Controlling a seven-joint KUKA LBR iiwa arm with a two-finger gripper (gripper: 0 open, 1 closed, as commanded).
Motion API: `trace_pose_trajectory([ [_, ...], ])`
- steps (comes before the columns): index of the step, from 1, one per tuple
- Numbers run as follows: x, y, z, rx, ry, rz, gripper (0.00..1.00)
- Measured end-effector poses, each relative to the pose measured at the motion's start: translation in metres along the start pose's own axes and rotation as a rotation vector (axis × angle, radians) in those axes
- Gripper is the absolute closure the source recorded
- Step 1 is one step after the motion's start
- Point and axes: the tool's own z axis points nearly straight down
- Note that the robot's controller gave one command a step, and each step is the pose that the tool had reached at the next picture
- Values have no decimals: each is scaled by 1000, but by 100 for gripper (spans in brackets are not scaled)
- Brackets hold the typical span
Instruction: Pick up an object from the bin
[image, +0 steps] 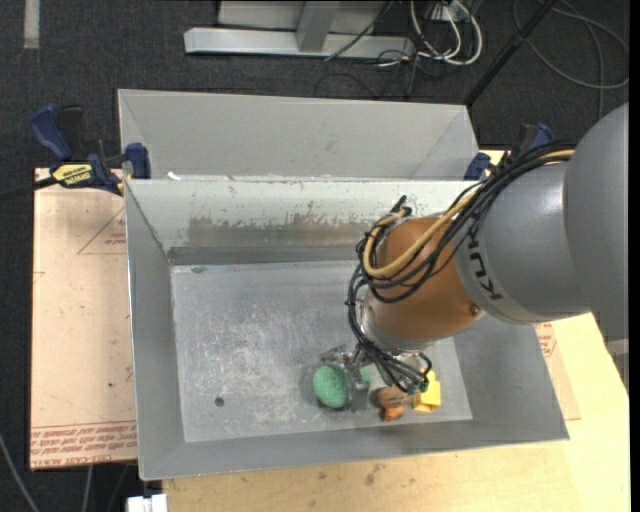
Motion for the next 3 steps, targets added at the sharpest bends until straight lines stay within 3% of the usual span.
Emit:
trace_pose_trajectory([
  [1, -6, -39, -91, 1, -2, 20, 100],
  [2, -6, -39, -91, 1, -2, 20, 100],
  [3, -20, -19, -188, 2, -5, 35, 100],
])
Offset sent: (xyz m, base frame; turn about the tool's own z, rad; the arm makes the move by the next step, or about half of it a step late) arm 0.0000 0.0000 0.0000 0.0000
